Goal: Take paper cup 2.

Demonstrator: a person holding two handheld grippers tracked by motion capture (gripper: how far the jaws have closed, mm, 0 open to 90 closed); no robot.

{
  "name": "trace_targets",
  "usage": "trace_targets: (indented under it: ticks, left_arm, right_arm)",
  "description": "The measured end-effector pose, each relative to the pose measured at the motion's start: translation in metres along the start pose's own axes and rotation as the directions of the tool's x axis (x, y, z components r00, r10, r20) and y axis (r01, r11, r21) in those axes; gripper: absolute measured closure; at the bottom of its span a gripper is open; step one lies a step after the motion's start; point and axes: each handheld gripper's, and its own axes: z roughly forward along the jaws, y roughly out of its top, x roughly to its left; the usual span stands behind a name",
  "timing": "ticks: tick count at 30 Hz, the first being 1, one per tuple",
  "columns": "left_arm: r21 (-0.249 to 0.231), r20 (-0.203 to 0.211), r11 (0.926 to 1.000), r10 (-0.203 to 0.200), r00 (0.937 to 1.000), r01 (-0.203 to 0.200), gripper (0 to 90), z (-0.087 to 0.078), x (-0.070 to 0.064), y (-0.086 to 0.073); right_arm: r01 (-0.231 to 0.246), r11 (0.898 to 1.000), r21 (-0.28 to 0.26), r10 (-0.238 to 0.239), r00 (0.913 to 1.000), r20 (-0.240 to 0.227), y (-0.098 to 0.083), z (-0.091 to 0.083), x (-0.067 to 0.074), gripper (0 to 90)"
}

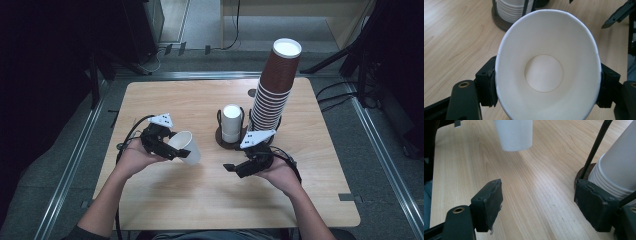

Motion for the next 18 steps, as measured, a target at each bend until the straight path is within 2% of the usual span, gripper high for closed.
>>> trace_targets:
  ticks: [8, 9, 14, 18]
  left_arm:
    - [-0.006, -0.03, 0.9995, -0.03, 0.9991, 0.03, 24.3, -0.009, 0.01, -0.008]
    - [-0.006, -0.037, 0.9991, -0.043, 0.9984, 0.043, 24.2, -0.011, 0.012, -0.01]
    - [0.001, -0.065, 0.9988, -0.048, 0.9967, 0.048, 24.0, -0.014, 0.018, -0.014]
    - [-0.004, -0.069, 0.9984, -0.057, 0.996, 0.057, 24.1, -0.016, 0.026, -0.018]
  right_arm:
    - [-0.006, 1.0, 0.014, 0.007, 0.9999, -0.01, 0.001, 0.003, -0.001, 23.3]
    - [-0.003, 1.0, 0.02, 0.003, 0.9999, -0.015, 0.001, 0.004, -0.002, 23.3]
    - [-0.004, 0.999, 0.05, 0.005, 0.9999, -0.016, -0.002, 0.007, -0.003, 23.9]
    - [-0.005, 0.999, 0.045, 0.005, 0.9998, -0.018, -0.003, 0.008, -0.004, 24.0]
